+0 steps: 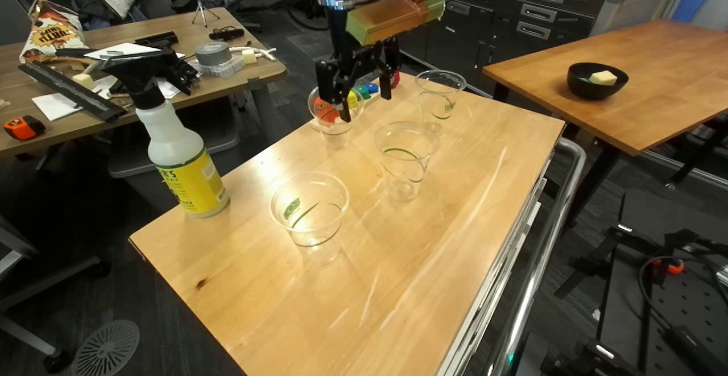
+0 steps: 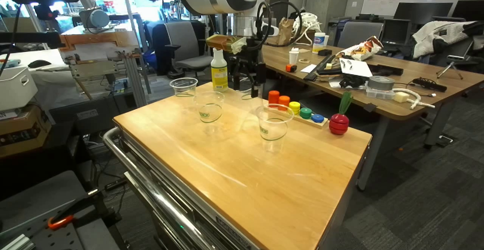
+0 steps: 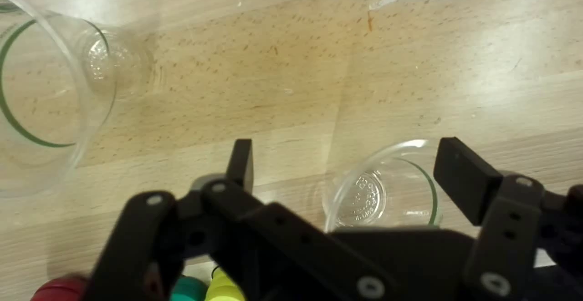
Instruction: Put the cups one inside the other
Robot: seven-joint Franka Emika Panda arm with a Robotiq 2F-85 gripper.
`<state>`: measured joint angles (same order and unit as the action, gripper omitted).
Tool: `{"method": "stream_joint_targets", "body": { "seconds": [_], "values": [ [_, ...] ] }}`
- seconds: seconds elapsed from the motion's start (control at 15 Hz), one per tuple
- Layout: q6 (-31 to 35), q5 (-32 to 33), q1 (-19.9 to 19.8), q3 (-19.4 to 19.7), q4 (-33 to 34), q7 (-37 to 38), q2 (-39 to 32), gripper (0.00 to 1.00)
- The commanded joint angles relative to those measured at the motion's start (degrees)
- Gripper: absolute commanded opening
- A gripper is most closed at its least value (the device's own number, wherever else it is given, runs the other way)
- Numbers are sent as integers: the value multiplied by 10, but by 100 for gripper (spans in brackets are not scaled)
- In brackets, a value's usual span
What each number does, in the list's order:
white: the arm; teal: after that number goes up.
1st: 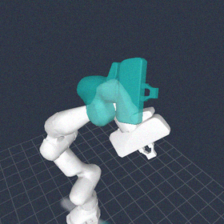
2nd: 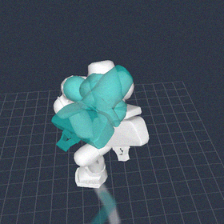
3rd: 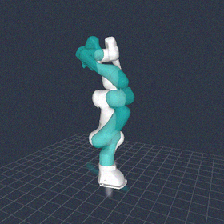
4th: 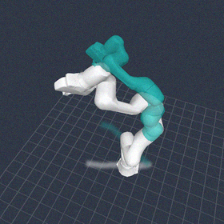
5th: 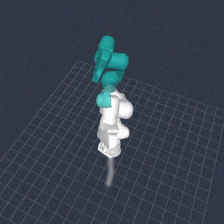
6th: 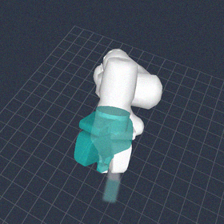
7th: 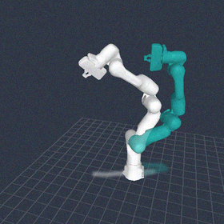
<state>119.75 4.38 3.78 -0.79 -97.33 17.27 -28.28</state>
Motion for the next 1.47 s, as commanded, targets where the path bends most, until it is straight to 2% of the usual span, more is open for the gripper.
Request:
{"method": "stream_joint_targets", "body": {
  "seconds": [0.0, 0.07, 0.13, 0.2, 0.27, 0.33, 0.4, 0.73, 1.0, 1.07, 1.2, 1.4],
  "values": [
    [8, -11, 4, 8, 29, -2, -22, 100],
    [12, -12, 4, 8, 29, -2, -22, 93],
    [17, -11, 5, 9, 30, -2, -22, 77],
    [23, -10, 5, 9, 30, 0, -22, 71],
    [29, -10, 6, 10, 30, 2, -21, 72],
    [37, -12, 5, 10, 28, 3, -19, 67],
    [45, -14, 5, 10, 28, 5, -19, 52],
    [78, -23, 5, 12, 23, 11, -16, 12],
    [86, -33, 4, 13, 24, 19, -16, 3],
    [82, -38, 3, 13, 27, 25, -17, 7],
    [55, -60, -1, 12, 39, 39, -20, 7],
    [-36, -125, -22, 1, 63, 38, -22, 8]
  ]
}}
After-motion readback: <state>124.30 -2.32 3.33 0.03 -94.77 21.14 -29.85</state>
